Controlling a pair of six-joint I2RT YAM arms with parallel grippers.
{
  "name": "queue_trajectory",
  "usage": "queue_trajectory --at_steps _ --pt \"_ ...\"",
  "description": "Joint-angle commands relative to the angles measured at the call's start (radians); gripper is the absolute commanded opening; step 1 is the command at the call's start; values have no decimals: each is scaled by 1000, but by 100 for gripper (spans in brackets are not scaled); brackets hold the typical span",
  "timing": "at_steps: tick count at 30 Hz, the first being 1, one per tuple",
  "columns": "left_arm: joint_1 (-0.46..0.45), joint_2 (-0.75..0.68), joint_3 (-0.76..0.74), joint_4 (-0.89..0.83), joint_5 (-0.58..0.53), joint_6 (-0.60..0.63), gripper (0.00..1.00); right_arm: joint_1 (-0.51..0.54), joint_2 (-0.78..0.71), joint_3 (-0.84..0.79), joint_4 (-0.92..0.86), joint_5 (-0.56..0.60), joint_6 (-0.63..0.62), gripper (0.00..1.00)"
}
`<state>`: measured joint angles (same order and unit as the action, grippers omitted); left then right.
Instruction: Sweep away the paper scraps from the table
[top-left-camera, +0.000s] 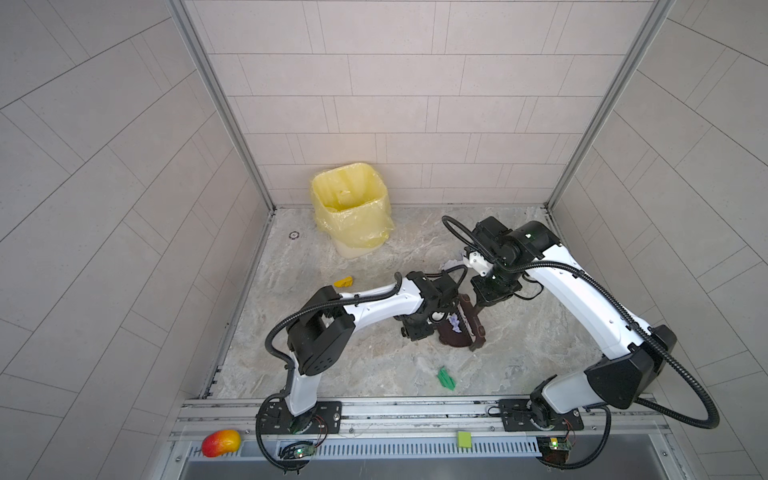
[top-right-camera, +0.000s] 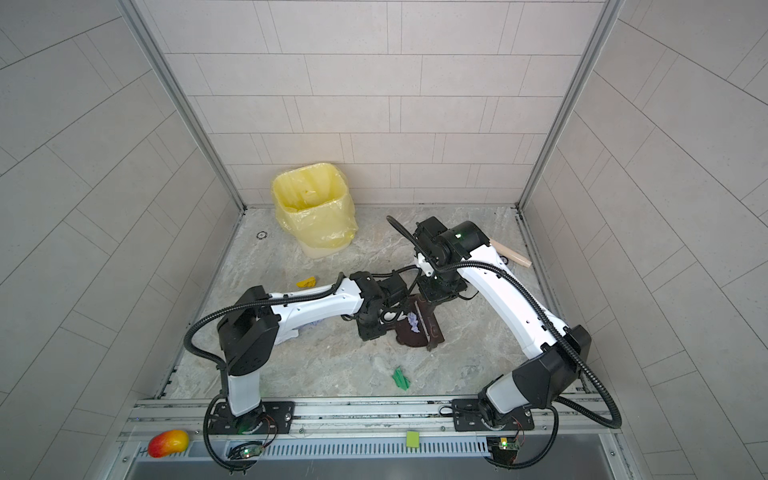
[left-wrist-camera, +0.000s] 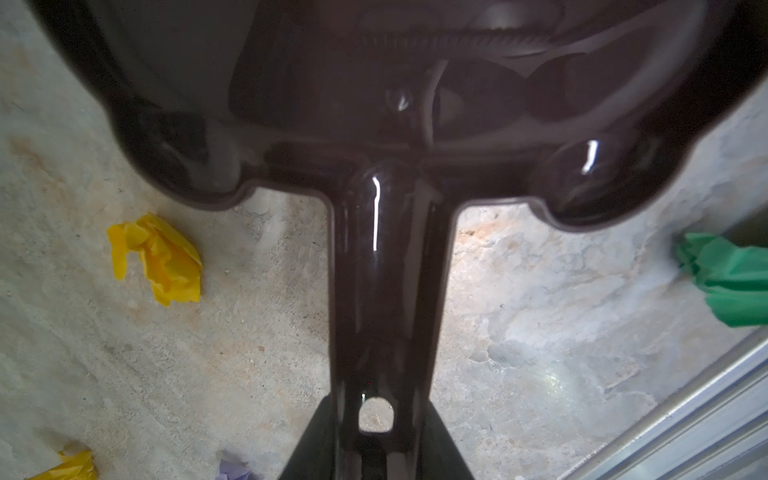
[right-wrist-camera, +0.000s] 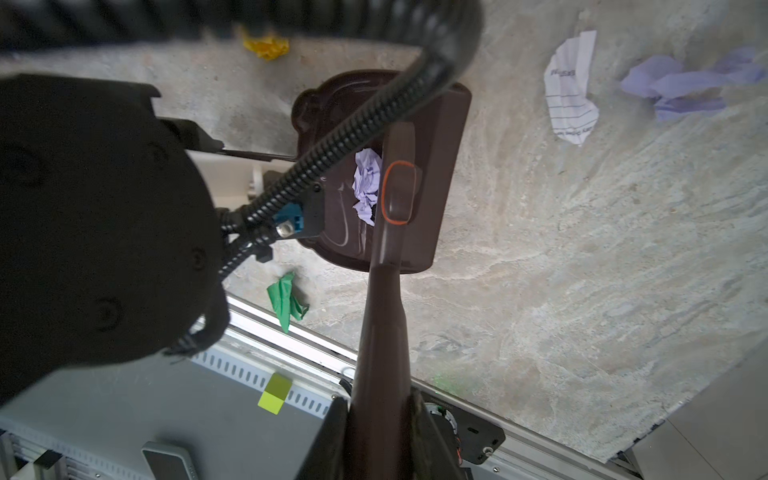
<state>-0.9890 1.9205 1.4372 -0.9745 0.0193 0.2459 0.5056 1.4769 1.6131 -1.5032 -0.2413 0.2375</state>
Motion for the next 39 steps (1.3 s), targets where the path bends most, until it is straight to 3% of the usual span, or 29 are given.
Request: queue_trajectory --at_steps 1,8,23,28,33,39 --pt "-4 -15 -23 11 -5 2 0 -9 -46 28 -7 -37 20 0" --pt "-4 -66 -66 78 -25 -23 0 -103 -113 47 -20 41 -2 0" --pt "24 -271 -147 150 -67 -161 0 -464 -227 97 -4 -24 -65 0" --pt "41 -353 -109 54 -107 -244 0 -473 -255 28 51 -53 -44 0" --pt "50 -418 -11 -90 -201 -340 0 -477 -289 -68 138 -137 -5 0" --pt "103 -446 150 -290 -235 -434 0 -477 -299 -123 191 -196 8 0"
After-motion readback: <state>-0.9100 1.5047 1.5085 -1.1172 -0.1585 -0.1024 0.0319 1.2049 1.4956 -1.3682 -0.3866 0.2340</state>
